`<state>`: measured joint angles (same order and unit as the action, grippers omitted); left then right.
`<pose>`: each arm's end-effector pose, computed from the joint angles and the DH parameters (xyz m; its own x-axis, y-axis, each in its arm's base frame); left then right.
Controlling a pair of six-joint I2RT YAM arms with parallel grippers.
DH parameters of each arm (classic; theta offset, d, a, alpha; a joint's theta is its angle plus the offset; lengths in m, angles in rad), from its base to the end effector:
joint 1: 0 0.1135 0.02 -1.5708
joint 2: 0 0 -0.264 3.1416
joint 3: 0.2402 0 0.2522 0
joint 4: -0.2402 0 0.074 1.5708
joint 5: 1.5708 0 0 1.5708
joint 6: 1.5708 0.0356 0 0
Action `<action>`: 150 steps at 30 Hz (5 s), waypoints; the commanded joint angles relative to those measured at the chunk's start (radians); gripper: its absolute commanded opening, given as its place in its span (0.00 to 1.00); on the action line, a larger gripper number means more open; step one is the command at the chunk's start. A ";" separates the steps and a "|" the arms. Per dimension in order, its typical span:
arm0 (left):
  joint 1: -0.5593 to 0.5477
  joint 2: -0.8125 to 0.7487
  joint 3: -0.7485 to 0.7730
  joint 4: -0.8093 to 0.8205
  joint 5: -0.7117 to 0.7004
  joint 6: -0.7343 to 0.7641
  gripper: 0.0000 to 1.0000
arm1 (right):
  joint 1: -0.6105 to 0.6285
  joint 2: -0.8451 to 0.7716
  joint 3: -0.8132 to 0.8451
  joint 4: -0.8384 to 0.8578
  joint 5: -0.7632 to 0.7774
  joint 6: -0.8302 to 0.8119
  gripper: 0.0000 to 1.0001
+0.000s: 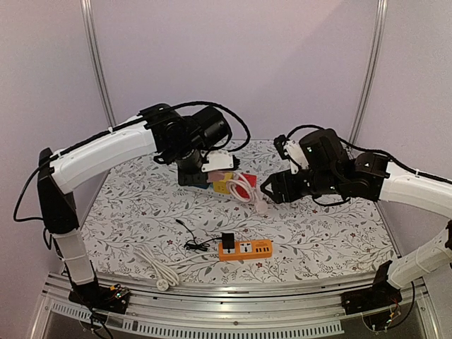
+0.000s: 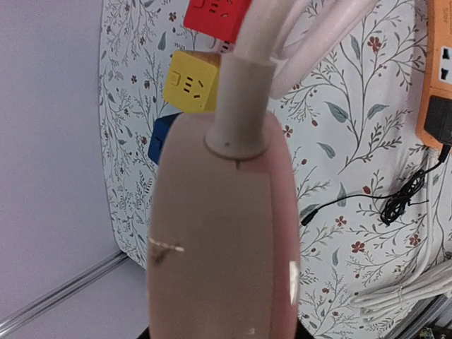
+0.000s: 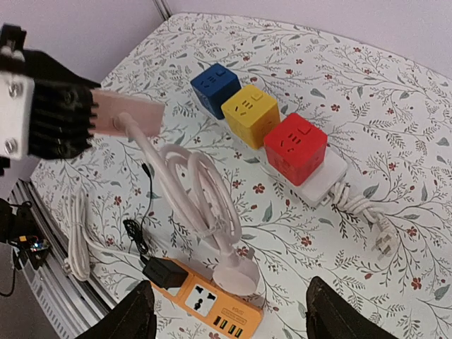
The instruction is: Insert the plug
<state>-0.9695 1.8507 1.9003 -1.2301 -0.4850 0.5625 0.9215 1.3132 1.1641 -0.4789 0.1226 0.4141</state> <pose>0.2257 -0.2996 0.3417 -0.1070 0.9900 -0.0919 0.8112 0.1404 0.5676 0.1802 0.2302 0.3275 -0.6192 -0.1552 -0.7697 -0.5260 0.8098 0.2598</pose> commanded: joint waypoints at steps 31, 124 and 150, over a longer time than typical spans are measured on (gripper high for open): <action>0.064 -0.060 -0.007 -0.028 0.186 -0.176 0.00 | 0.076 0.123 -0.245 0.440 0.193 -0.427 0.63; 0.158 -0.303 -0.800 0.519 0.391 -0.024 0.86 | 0.171 0.710 0.419 -0.613 -0.202 0.531 0.00; 0.118 -0.275 -0.776 0.503 0.855 -0.013 0.69 | 0.157 0.864 0.409 -0.733 0.033 0.420 0.00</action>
<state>-0.8402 1.5665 1.1027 -0.7681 0.3668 0.5583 1.0878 2.0590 1.6199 -1.1049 0.0071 0.8825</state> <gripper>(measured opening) 0.688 0.313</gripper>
